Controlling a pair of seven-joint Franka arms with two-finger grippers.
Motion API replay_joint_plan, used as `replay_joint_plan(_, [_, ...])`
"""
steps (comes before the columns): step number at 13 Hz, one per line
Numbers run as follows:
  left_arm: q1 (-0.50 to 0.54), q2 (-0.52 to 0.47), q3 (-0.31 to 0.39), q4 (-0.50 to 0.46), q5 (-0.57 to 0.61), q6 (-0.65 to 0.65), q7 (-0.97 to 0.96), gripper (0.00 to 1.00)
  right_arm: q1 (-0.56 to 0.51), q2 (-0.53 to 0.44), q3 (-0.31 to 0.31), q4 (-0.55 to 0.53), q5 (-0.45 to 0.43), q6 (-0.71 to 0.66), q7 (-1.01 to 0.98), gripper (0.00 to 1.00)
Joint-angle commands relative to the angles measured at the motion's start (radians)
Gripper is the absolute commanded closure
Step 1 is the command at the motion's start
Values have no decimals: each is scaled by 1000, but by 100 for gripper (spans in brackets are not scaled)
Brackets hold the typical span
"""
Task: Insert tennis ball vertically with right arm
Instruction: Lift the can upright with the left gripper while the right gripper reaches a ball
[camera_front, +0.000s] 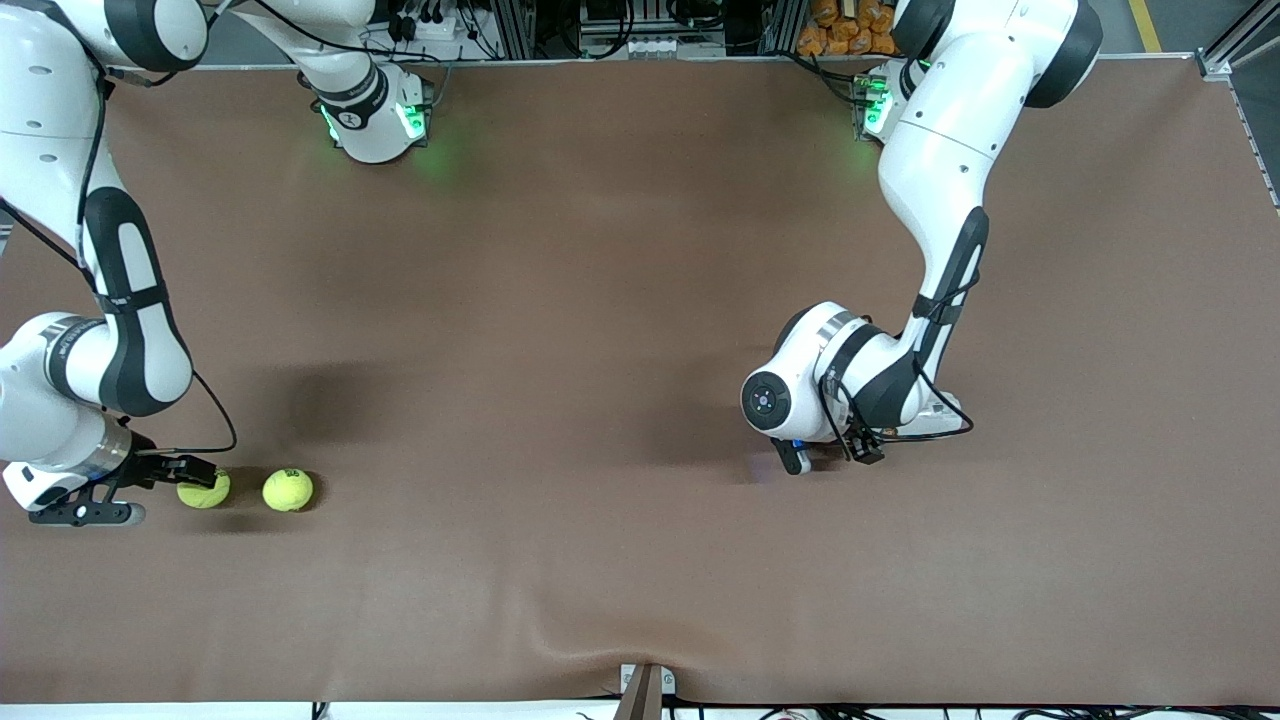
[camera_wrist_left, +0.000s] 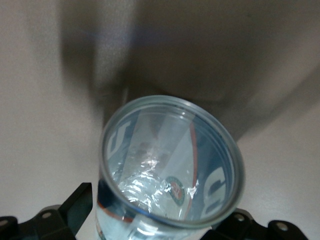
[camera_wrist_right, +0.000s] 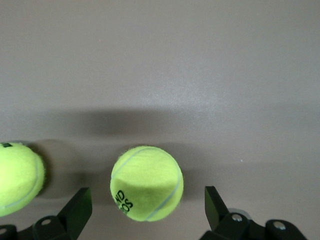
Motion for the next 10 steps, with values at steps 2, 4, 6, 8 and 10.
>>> replay_joint_plan(2, [-8, 4, 4, -2, 25, 19, -16, 0, -24, 55, 13, 29, 8, 23, -4, 0])
replay_joint_plan(4, [-15, 3, 5, -2, 25, 19, -16, 0, -23, 63, 13, 29, 8, 23, -1, 0])
replay_joint_plan(6, [-18, 4, 4, -2, 25, 19, -16, 5, -23, 71, 14, 29, 8, 24, 1, 0])
replay_joint_plan(8, [-24, 4, 5, -1, 25, 19, -14, 18, -24, 86, 14, 30, 22, 41, 2, 0])
replay_joint_plan(10, [-25, 3, 5, 1, 27, 19, -13, 28, -21, 97, 14, 30, 41, 96, 2, 0])
